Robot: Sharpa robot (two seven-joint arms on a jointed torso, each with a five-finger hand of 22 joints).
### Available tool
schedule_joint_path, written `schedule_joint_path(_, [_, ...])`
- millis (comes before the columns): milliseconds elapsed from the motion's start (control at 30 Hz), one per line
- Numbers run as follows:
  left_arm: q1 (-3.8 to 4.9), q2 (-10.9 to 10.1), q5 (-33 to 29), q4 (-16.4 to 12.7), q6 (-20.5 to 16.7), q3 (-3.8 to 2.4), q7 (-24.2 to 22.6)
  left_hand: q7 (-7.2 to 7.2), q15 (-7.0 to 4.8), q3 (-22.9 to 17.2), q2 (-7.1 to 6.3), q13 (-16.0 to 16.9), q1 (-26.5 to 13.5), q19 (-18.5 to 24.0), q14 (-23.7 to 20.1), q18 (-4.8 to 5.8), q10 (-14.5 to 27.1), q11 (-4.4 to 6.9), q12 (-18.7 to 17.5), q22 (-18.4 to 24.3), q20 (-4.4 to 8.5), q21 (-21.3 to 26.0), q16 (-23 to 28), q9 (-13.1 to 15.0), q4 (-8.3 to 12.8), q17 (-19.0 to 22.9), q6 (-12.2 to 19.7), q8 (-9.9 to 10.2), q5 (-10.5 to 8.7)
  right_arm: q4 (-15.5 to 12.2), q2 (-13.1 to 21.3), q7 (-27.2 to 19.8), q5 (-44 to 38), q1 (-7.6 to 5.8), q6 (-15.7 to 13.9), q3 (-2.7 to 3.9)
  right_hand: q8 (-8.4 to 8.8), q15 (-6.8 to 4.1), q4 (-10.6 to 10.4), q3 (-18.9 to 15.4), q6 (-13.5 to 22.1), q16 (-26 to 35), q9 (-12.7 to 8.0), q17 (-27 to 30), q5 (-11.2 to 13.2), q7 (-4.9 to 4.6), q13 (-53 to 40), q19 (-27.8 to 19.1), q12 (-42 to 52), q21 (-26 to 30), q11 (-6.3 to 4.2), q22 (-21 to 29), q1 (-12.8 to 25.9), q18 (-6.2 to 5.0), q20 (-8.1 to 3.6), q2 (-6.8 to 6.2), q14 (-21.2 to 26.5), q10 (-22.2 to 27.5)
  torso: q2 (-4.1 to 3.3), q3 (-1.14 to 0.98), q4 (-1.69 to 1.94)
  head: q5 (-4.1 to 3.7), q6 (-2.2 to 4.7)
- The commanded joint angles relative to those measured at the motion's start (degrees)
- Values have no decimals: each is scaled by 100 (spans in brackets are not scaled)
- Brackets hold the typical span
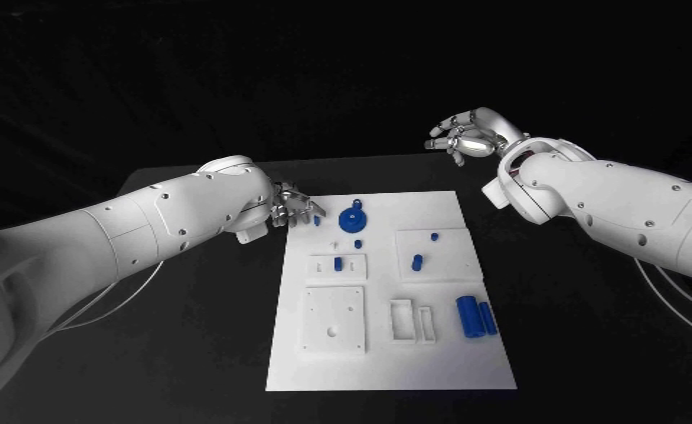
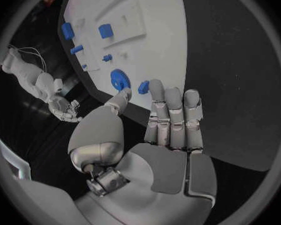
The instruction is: Assemble the parts on the task board
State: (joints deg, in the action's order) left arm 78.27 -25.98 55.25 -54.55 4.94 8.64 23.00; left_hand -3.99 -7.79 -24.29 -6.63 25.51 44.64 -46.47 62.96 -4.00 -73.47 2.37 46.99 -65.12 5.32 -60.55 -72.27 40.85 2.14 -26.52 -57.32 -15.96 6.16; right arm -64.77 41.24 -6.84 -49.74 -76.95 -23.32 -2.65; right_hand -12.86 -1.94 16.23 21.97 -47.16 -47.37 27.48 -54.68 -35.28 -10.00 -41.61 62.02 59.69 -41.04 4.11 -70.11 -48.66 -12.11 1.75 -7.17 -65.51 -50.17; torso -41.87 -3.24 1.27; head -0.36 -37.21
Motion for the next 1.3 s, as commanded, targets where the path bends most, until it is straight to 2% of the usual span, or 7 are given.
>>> schedule_joint_path(33, [-15, 12, -53, 47, 68, 0, -93, -5, 0, 44, 69, 10, -11, 44, -41, 118, 43, 0, -25, -10, 755, 30, 17, 0, 0, -8, 19, 18, 25, -16, 3, -60, -3, 1, 11, 4, -30, -3, 5, 25, -9, 24, -6, 3, 19, -39, 2, -5, 23, 20, -5, -11, -6, -289, 21, 24, 52, 34, -1, -3, 6, -3, -10])
schedule_joint_path(200, [-53, 60, -219, 73, 93, 0, -101, -5, 0, 62, 107, 13, -1, 45, -42, 120, 42, 0, -24, -13, 755, 34, 16, 1, 8, -11, 19, 17, 40, -29, 25, -60, -3, 1, 3, 4, -30, -3, 6, 25, -9, 24, -7, 4, 19, -39, 4, -6, 25, 21, -5, -13, -6, -289, 22, 23, 52, 35, 1, -2, 11, 3, -18])
schedule_joint_path(367, [-96, 115, -299, 140, 150, -1, -117, -7, 1, 82, 141, 14, -5, 46, -46, 123, 47, -2, -27, -16, 754, 37, 19, 1, 6, -13, 24, 20, 54, -44, 36, -53, -3, 1, 11, 4, -31, -2, 6, 26, -8, 24, -7, 4, 20, -40, 6, -7, 27, 22, -4, -14, -6, -289, 23, 24, 53, 36, -1, 5, -3, 18, -20])
schedule_joint_path(600, [-102, 114, -349, 176, 163, -1, -123, -10, 5, 105, 181, 14, -6, 50, -54, 125, 58, -5, -33, -19, 753, 43, 25, 1, 6, -15, 28, 21, 61, -55, 58, -47, -3, 1, 7, 4, -31, -2, 5, 25, -7, 24, -8, 5, 20, -40, 9, -7, 29, 23, -4, -17, -3, -289, 24, 21, 53, 37, -4, -4, -4, -3, -31])
schedule_joint_path(833, [-106, 181, -359, 216, 179, -1, -174, -11, 7, 126, 228, 17, 28, 57, -60, 126, 64, -6, -34, -25, 754, 50, 27, 2, 35, -19, 32, 21, 65, -84, 56, -51, -3, 1, 8, 4, -32, -2, 4, 25, -7, 24, -9, 6, 21, -40, 12, -8, 32, 24, -4, -19, -2, -289, 25, 21, 54, 38, 1, -4, 6, -6, -40])
schedule_joint_path(1067, [-132, 243, -360, 312, 139, -1, -186, -14, 10, 162, 336, 24, 109, 62, -66, 133, 71, -9, -35, -39, 751, 57, 30, 4, 116, -27, 36, 21, 75, -89, 41, -49, -3, 1, 17, 4, -33, -1, 3, 25, -6, 23, -10, 7, 21, -41, 15, -8, 35, 25, -3, -21, -1, -289, 26, 22, 54, 39, 0, 1, 0, -2, -43])
schedule_joint_path(1300, [-133, 250, -360, 368, 114, -1, -183, -18, 15, 216, 595, 35, 180, 67, -69, 145, 75, -12, -33, -60, 746, 69, 31, 5, 220, -40, 40, 21, 97, -81, 32, -43, -3, 1, 36, 4, -33, -1, 2, 25, -5, 23, -11, 7, 22, -41, 17, -8, 37, 26, -3, -23, 2, -289, 27, 23, 54, 40, 1, -4, 3, -12, -35])
